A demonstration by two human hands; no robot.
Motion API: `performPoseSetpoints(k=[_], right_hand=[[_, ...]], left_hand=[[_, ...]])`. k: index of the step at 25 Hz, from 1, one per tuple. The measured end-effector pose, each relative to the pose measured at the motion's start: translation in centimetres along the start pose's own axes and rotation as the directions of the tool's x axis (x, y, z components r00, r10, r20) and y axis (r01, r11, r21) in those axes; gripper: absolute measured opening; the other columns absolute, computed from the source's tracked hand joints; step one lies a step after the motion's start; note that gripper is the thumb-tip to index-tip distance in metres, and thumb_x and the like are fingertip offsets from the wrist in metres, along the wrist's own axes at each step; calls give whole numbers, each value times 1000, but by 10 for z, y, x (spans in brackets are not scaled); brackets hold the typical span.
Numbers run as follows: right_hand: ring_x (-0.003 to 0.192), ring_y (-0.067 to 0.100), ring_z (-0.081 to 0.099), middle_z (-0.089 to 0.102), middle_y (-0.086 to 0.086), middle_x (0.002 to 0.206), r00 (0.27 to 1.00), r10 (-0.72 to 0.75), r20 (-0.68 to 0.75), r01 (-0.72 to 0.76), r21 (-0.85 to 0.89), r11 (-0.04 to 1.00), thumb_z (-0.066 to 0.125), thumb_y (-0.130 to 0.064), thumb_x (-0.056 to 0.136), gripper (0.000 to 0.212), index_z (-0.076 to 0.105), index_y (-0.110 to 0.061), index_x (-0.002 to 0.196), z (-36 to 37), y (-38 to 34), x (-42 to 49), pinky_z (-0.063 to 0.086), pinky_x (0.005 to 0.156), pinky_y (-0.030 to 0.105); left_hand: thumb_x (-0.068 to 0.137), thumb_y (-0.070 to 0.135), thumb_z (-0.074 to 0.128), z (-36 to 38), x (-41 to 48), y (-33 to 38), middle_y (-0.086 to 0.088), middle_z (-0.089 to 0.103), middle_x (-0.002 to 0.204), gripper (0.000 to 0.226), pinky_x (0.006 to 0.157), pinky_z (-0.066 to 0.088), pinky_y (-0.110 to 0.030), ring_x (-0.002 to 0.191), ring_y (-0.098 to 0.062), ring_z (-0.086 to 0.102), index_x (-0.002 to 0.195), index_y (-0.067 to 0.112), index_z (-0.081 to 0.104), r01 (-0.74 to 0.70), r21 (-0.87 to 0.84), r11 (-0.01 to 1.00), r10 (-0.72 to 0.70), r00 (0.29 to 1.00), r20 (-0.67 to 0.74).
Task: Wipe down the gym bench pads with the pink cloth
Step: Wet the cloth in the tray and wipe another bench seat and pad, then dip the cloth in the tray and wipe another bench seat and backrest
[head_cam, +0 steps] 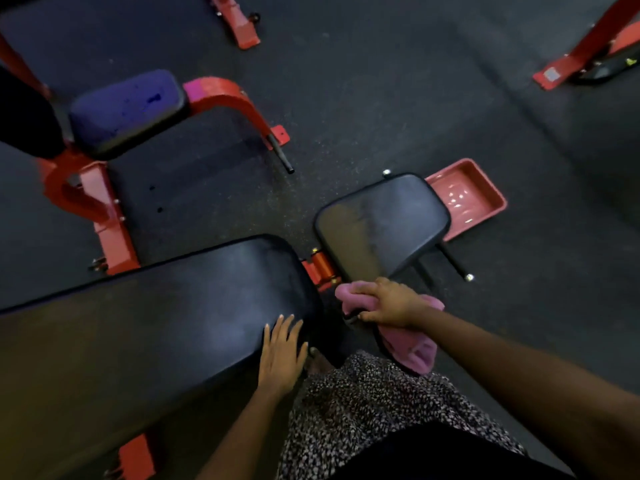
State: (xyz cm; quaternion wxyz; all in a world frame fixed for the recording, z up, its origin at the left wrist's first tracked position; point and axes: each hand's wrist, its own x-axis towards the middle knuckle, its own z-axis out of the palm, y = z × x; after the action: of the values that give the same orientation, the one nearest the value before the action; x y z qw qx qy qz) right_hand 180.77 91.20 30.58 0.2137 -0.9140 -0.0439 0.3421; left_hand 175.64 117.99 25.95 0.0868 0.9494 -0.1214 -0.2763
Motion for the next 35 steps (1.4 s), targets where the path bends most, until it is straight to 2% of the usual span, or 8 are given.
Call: performPoseSetpoints(k=[4,9,12,15,23,27,31,35], right_hand=[[119,27,49,49,9,127,996,93,15,-94,64,993,62,-51,80,63,37,-42,137,21,87,-75,39,97,32],[116,24,51,51,6,120,961,255,-106,-227,223,948,63,-49,80,62,39,-43,136,10,245,-195,39,94,31],[116,23,50,54,4,118,873,427,-234,-329,363,872,63,-52,80,59,41,-44,134,1,334,-273,39,93,32],[115,22,52,59,1,122,740,598,-308,-392,526,755,63,-53,79,56,44,-45,132,-6,413,-341,41,93,34],[118,14,54,55,-12,133,594,700,-396,-306,694,652,67,-41,80,48,54,-42,126,-57,566,-394,41,95,29],[116,15,56,57,-11,131,629,659,-412,-309,646,698,54,-68,64,65,55,-43,125,-134,658,-358,43,95,32],[117,18,53,59,-5,127,735,539,-412,-300,516,802,64,-53,76,57,51,-41,130,-254,728,-287,42,93,32],[114,16,53,58,-5,120,833,352,-427,-202,356,912,46,-72,63,71,45,-48,130,-363,764,-202,44,91,33]], left_hand=[[79,60,7,20,-9,82,0,31,151,80,118,-1,-36,144,-19,20,143,21,35,-38,-73,997,44,996,83],[94,27,52,34,32,245,-11,44,140,45,111,24,-29,132,-24,40,134,6,46,-2,-315,949,69,977,202],[94,18,53,37,58,348,-13,51,130,41,101,34,-27,125,-25,49,130,-1,49,33,-369,929,77,957,281],[94,19,52,37,87,450,-13,52,135,40,101,34,-24,124,-24,50,130,1,50,-85,-338,937,199,927,317],[92,13,57,30,195,636,-15,50,137,43,104,33,-25,125,-25,50,131,-2,48,-254,-387,886,361,903,234],[92,8,56,16,258,687,-15,53,133,39,97,35,-21,122,-28,52,129,-2,50,-142,-481,865,264,945,195],[93,8,54,-34,327,715,-17,53,133,34,102,36,-31,121,-30,51,125,-4,53,69,-616,785,10,992,123],[93,5,52,-72,368,721,-12,55,125,34,88,35,-22,116,-27,53,126,-3,52,162,-697,699,-170,984,58]])
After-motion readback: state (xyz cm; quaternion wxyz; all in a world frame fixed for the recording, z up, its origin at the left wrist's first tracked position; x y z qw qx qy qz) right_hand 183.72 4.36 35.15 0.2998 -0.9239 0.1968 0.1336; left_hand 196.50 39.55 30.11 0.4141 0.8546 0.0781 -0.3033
